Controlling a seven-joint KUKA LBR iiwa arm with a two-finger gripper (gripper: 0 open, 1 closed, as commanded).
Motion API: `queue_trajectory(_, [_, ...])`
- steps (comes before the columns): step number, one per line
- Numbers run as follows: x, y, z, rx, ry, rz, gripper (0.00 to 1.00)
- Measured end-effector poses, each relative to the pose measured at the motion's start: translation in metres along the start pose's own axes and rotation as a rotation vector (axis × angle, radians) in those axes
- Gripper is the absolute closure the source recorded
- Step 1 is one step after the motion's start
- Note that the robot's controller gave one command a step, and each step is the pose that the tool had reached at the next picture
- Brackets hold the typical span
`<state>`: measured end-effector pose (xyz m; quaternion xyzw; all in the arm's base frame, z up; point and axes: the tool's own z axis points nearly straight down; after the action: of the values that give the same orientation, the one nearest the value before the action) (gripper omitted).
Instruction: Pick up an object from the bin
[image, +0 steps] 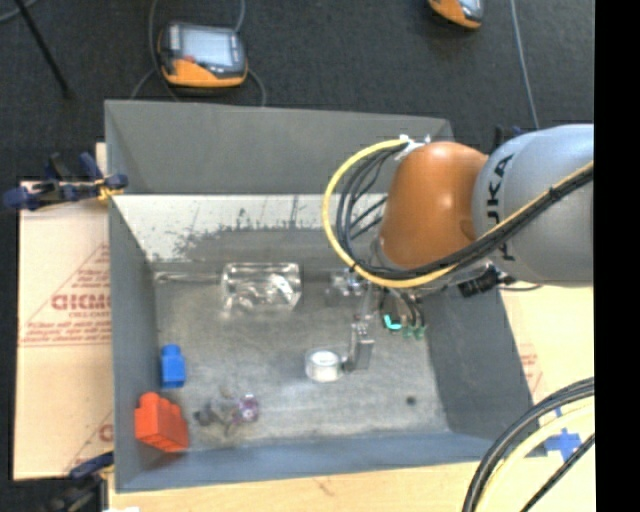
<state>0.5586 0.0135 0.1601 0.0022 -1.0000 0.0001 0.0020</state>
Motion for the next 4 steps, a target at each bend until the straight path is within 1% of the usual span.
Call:
queue_trajectory(1, [0.003, -0.002, 0.094, -0.001, -0.001, 0.134, 0.00])
queue_trajectory(2, [0.077, 0.004, 0.060, 0.001, -0.004, -0.145, 0.00])
queue_trajectory(3, [0.084, 0.021, 0.061, -0.001, -0.003, -0.016, 0.00])
queue_trajectory(4, [0.076, 0.020, 0.091, 0.000, 0.004, 0.192, 0.00])
